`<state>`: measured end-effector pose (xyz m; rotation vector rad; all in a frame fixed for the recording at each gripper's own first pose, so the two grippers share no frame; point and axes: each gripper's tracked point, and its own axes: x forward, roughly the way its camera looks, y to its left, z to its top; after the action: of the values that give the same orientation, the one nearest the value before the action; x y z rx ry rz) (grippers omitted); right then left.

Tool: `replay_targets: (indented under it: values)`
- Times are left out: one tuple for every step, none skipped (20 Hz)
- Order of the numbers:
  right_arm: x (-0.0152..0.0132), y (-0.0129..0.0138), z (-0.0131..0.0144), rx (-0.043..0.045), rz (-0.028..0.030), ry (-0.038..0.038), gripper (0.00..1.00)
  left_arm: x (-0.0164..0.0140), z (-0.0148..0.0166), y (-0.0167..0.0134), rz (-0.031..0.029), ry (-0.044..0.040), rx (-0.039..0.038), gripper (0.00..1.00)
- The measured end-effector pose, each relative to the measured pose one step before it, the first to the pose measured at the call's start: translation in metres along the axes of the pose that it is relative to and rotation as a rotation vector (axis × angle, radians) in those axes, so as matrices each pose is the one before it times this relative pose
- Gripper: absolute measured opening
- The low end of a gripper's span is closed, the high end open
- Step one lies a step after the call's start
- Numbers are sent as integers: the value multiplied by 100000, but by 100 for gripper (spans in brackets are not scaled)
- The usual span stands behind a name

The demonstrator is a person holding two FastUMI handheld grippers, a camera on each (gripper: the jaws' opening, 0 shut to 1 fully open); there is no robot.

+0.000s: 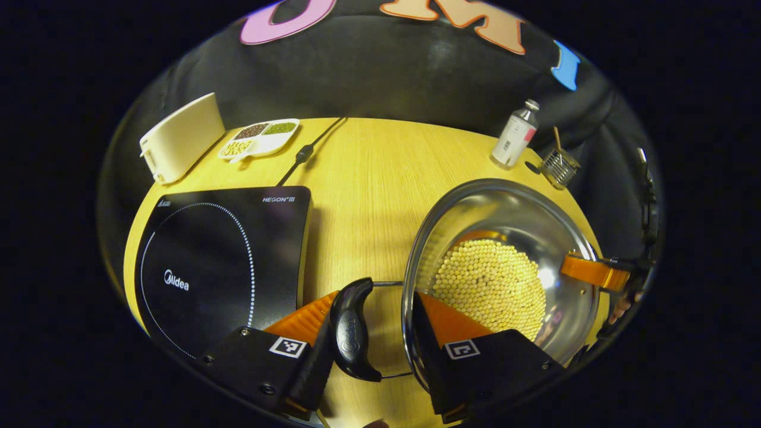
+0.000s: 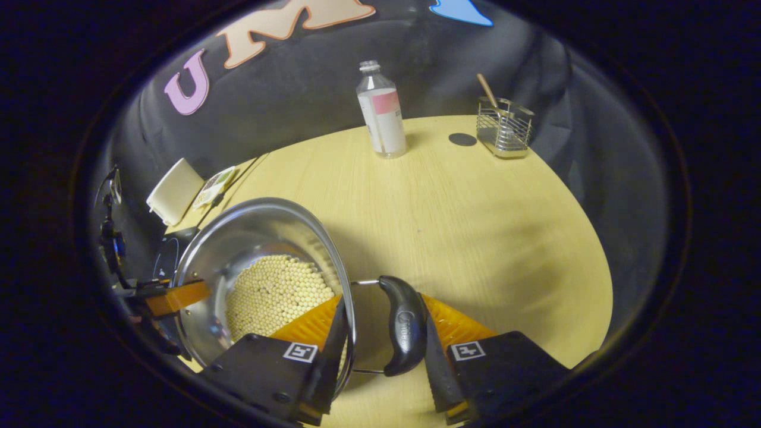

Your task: First push the handle of the pot to place it horizontally, then grasp the pot with both hands and set it on the induction cooktop.

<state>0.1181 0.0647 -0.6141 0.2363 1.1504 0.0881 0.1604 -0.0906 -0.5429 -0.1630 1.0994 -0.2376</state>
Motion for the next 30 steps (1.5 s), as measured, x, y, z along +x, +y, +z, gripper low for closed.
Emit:
replay_targets:
  values:
    - [140,-94,-178,824,914,1121,62,82,-673,10,71,2706,1965,71]
    - [-301,-16,145,1657,1133,388,62,43,214,-12,-884,-1162,-1050,74]
    - [364,-329,-211,1463,741,607,62,99,111,-271,-2080,-74,-2715,74]
    - [-84,-38,35,693,583,327,62,-93,-108,-266,-2565,1702,-4690,71]
    - [177,155,-24,378,171,379,55,-149,82,-142,-1893,1285,-4834,69]
    - [-65,47,-21,443,-40,264,53,-16,-151,-115,-926,1862,-3231,64]
    - [-225,-100,-95,887,-137,826,57,-177,-245,117,-47,2583,-907,62]
    - [-67,-110,-26,529,-39,998,49,-148,-41,3,408,1052,589,60]
    - [-115,-71,-53,154,-251,576,49,-82,112,-202,244,422,705,59]
    - [-164,-37,-39,622,42,773,48,-219,-96,-93,267,706,342,59]
    - [-315,-64,35,870,42,-633,48,-324,-80,-155,-180,-295,-2,59]
    - [-443,-31,125,7,106,-83,49,-486,-88,-188,-168,-137,-65,59]
    - [-455,-163,-42,-59,78,-87,48,-959,-301,-420,-52,-112,329,59]
    - [-564,48,-30,-17,226,-89,48,-661,-220,-118,51,303,131,58]
    - [-930,54,-335,205,486,-248,48,-776,-24,-153,195,-426,53,60]
    - [-531,241,70,178,588,-481,48,-699,227,-48,179,-985,337,59]
    - [-795,192,-32,45,614,-677,48,-738,132,98,244,-1205,435,58]
    - [-795,362,145,-8,581,-870,48,-760,264,16,219,-1190,297,59]
    - [-795,424,-88,-108,670,-733,48,-380,330,208,178,-1078,295,59]
    - [-621,471,20,15,605,-538,53,-577,335,224,139,-1061,287,59]
    - [-431,465,-24,-130,643,-660,48,-899,81,205,165,-943,263,58]
    - [-317,539,32,-81,565,-574,53,-803,181,264,164,-837,241,58]
    - [-166,639,14,-169,478,-657,53,-720,-80,373,191,-609,53,58]
    - [-280,608,-87,-385,275,-398,53,-611,-20,439,206,-483,-382,58]
    - [-334,570,-256,-210,307,-121,53,-369,-64,548,162,-110,-720,58]
    - [-364,606,-167,-247,218,-338,48,-517,-45,455,-90,-202,-785,58]
    - [-222,688,-153,-701,267,-463,53,-394,-90,482,-199,-445,-566,59]
    - [-152,656,-138,-335,198,-221,53,-485,103,533,-134,-1003,-204,58]
    - [-163,646,-194,-199,79,-158,48,-356,-24,547,-291,-619,-264,58]
    - [-124,686,-94,133,-236,-96,48,-257,162,598,-447,-825,-483,58]
